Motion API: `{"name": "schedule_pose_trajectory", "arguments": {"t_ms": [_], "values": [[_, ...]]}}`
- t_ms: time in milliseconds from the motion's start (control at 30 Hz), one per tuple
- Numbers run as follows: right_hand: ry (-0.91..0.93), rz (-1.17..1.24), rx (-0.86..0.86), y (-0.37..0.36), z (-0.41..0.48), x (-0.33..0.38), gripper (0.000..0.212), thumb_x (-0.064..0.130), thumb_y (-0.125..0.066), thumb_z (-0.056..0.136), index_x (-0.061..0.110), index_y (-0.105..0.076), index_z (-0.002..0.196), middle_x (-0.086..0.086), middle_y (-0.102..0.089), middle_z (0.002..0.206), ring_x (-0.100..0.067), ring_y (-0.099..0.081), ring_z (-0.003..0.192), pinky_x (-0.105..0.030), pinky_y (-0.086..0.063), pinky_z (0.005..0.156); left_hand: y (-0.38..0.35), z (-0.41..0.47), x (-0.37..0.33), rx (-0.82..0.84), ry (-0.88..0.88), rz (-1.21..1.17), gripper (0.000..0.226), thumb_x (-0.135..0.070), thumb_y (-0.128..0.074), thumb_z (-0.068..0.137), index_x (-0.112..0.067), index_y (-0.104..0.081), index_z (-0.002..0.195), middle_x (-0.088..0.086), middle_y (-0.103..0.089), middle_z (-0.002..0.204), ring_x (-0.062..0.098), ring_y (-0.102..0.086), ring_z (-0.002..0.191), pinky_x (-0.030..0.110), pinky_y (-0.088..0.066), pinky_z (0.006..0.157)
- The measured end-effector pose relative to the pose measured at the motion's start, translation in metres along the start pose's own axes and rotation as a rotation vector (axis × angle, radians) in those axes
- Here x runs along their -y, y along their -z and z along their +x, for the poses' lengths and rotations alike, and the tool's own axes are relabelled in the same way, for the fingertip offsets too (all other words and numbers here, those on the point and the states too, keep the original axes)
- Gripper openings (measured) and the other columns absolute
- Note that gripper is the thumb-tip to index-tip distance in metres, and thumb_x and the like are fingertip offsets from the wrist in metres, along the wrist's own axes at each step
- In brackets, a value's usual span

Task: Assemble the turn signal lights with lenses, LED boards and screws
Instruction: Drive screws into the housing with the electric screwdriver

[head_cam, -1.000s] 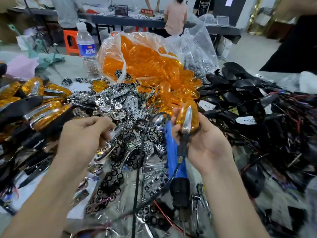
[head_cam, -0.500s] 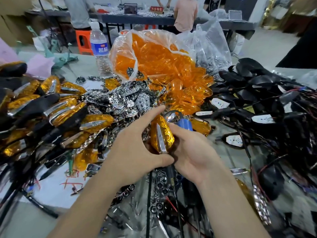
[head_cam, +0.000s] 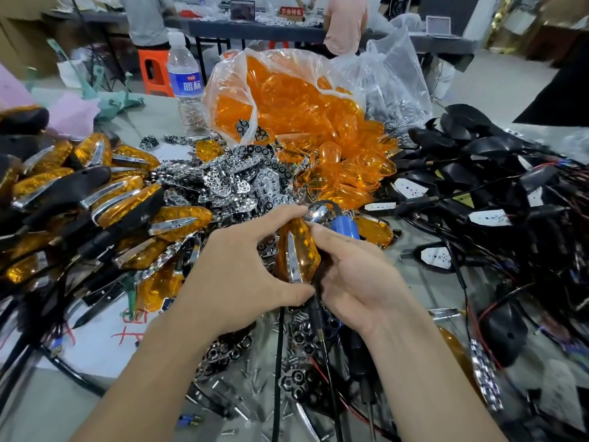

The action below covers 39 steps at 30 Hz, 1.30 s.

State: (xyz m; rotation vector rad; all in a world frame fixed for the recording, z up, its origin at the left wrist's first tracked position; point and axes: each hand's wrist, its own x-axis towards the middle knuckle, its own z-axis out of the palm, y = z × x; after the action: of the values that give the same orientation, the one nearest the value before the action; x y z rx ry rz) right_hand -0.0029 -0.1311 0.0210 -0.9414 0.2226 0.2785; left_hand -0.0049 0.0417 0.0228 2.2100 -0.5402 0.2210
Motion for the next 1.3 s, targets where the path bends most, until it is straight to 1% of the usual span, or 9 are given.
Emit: {"name": "schedule_pose_trajectory", "arguments": {"t_ms": [200,367,467,567,733,933,1133,1200,1300], "values": [[0.039,-0.045,-0.010,0.000,0.002,-0.003,0.024,0.009,-0.053,0.106,0.001,-0.074,0.116,-0.019,-0.077,0.114,-0.033,-0.073,0.112,-0.053,-0.056,0.101,-0.003,0.001,0.001,-0.002,0.015,0.019,0.089,-0.050,-0.085,0.050,-0.072,-0.050,0.128,-0.044,-0.062,0.115,-0.012,-0.064,0.102,-0.002,-0.042,0.081],[0.129,-0.321,0.077,0.000,0.000,-0.005,0.019,0.007,-0.064,0.099,0.016,-0.076,0.111,-0.002,-0.079,0.109,-0.022,-0.072,0.109,-0.045,-0.056,0.100,-0.007,0.002,0.004,0.019,0.042,0.047,0.086,-0.047,-0.087,0.053,-0.070,-0.048,0.126,-0.030,-0.069,0.101,0.001,-0.066,0.066,0.011,-0.049,0.070],[0.219,-0.445,0.038,-0.002,0.003,-0.007,0.036,0.001,-0.072,0.090,0.027,-0.070,0.115,0.012,-0.078,0.093,-0.004,-0.071,0.089,-0.034,-0.054,0.085,-0.012,0.003,0.009,0.048,0.067,0.028,0.099,-0.051,-0.086,0.049,-0.068,-0.042,0.136,-0.038,-0.063,0.118,-0.002,-0.066,0.099,0.010,-0.051,0.082],[0.245,-0.395,0.006,-0.003,0.004,-0.009,0.044,0.015,-0.077,0.073,0.029,-0.064,0.112,-0.003,-0.074,0.098,-0.016,-0.069,0.081,-0.037,-0.053,0.072,-0.015,0.004,0.010,0.065,0.140,-0.376,0.103,-0.041,-0.092,0.056,-0.058,-0.045,0.146,-0.031,-0.054,0.146,-0.007,-0.051,0.135,0.019,-0.048,0.106],[0.221,-0.354,0.153,-0.001,0.003,-0.008,0.057,0.010,-0.075,0.075,0.027,-0.057,0.126,-0.002,-0.076,0.100,-0.021,-0.069,0.083,-0.040,-0.055,0.067,-0.008,0.010,0.003,-0.070,0.428,-0.788,0.045,-0.052,-0.066,0.085,-0.031,-0.076,0.123,-0.003,-0.078,0.118,0.018,-0.072,0.113,0.026,-0.060,0.081],[0.206,-0.259,0.306,0.001,-0.002,-0.002,0.068,0.001,-0.074,0.078,0.028,-0.056,0.137,-0.002,-0.074,0.106,-0.021,-0.071,0.092,-0.043,-0.061,0.079,-0.002,0.009,0.004,0.027,0.390,-0.963,0.046,-0.043,-0.068,0.089,-0.009,-0.078,0.117,0.020,-0.075,0.118,0.033,-0.073,0.108,0.037,-0.062,0.088],[0.252,-0.513,0.131,-0.009,-0.003,-0.013,0.042,0.037,-0.083,0.072,0.034,-0.064,0.109,-0.009,-0.078,0.096,-0.028,-0.075,0.078,-0.055,-0.064,0.076,0.000,0.009,-0.001,-0.192,0.403,-0.877,0.043,-0.046,-0.059,0.090,-0.012,-0.082,0.102,0.020,-0.078,0.105,0.040,-0.073,0.105,0.052,-0.059,0.095],[0.254,-0.514,0.139,-0.011,-0.003,-0.016,0.037,0.039,-0.082,0.076,0.032,-0.067,0.109,-0.006,-0.078,0.092,-0.023,-0.073,0.069,-0.047,-0.065,0.069,-0.001,0.009,-0.004,-0.246,0.402,-0.846,0.044,-0.050,-0.059,0.088,-0.015,-0.083,0.101,0.022,-0.078,0.101,0.045,-0.072,0.102,0.059,-0.058,0.093],[0.321,-0.562,0.150,-0.012,-0.004,-0.016,0.032,0.031,-0.078,0.082,0.034,-0.073,0.114,-0.001,-0.077,0.090,-0.015,-0.071,0.071,-0.034,-0.060,0.065,-0.003,0.008,-0.005,-0.262,0.397,-0.849,0.043,-0.050,-0.060,0.088,-0.016,-0.083,0.103,0.020,-0.078,0.102,0.042,-0.073,0.101,0.045,-0.064,0.079]]}}
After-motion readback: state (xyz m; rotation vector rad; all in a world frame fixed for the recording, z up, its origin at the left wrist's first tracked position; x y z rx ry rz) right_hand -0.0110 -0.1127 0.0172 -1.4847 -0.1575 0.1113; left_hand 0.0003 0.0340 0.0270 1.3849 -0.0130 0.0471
